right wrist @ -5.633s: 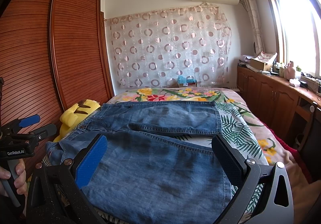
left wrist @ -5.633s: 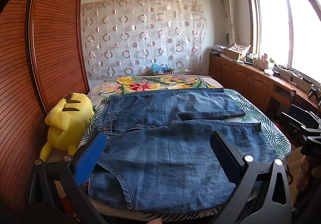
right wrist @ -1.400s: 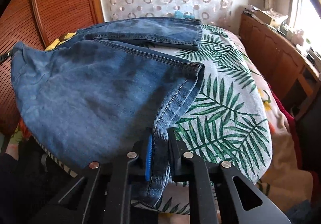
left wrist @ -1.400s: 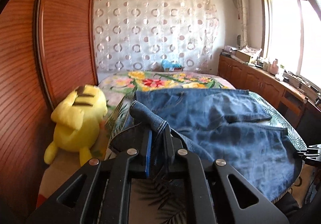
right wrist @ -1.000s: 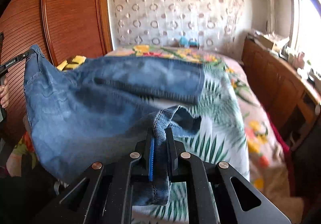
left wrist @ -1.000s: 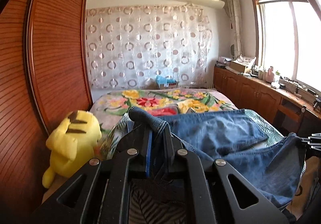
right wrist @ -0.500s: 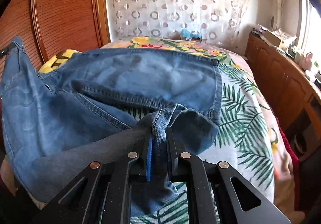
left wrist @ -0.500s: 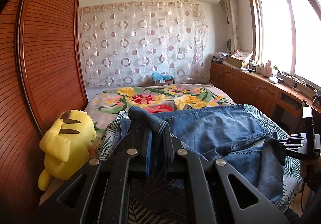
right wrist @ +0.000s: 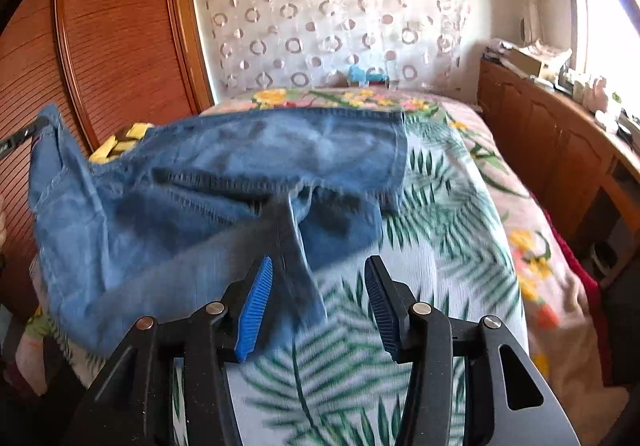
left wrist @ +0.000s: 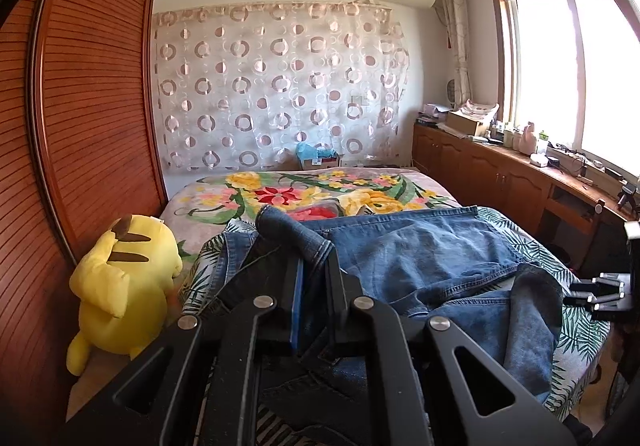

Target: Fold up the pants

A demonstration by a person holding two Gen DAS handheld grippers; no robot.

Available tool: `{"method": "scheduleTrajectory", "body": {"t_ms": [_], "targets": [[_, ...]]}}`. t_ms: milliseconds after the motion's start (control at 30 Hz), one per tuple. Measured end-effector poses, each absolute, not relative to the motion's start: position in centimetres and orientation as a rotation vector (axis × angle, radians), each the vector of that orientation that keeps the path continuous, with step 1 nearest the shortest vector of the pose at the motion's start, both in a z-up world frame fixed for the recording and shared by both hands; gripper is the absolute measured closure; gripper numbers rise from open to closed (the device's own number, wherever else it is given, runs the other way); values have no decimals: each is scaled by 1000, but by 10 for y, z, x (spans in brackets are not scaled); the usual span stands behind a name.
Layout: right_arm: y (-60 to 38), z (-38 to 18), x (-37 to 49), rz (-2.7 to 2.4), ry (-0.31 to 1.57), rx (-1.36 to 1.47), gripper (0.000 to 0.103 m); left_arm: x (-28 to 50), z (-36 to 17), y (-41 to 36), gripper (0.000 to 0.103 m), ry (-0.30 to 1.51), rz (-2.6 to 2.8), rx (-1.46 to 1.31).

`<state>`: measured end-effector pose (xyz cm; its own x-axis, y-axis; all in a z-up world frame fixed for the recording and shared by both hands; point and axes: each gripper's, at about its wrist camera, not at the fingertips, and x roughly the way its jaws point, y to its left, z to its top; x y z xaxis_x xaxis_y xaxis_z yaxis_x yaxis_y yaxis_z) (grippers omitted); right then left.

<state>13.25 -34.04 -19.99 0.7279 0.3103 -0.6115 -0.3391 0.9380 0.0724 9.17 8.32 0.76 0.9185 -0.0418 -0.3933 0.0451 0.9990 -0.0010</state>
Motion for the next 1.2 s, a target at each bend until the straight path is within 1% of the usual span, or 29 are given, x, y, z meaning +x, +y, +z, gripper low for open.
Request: {"method": "scheduleTrajectory", "body": {"t_ms": [200, 433, 633, 667, 700, 733, 767, 833, 1000, 1200], "targets": [[-338, -217, 134, 349, 723, -50, 53, 92, 6, 80, 93, 409, -43, 11], [-322, -216, 152, 356, 755, -59, 53, 91, 1, 79, 93, 412, -42, 11], [-313, -217, 149, 340, 752, -105, 54, 91, -7, 85, 93, 423, -34, 9], [-313, -218, 148, 344, 749, -111, 57, 92, -8, 86, 93, 425, -32, 8], [-312, -218, 147, 350, 747, -116, 69, 92, -9, 88, 93, 426, -29, 7], [-312, -218, 145, 359, 749, -121, 75, 93, -8, 89, 93, 428, -28, 6], [-312, -218, 145, 369, 751, -119, 78, 93, -8, 90, 93, 429, -26, 6], [-316, -216, 143, 392, 746, -104, 88, 96, -3, 90, 93, 424, -19, 11], [-337, -184, 129, 382, 641, -59, 92, 100, 12, 95, 93, 396, 11, 28], [-366, -122, 114, 349, 481, -49, 94, 110, 32, 107, 93, 363, 28, 18]]}}
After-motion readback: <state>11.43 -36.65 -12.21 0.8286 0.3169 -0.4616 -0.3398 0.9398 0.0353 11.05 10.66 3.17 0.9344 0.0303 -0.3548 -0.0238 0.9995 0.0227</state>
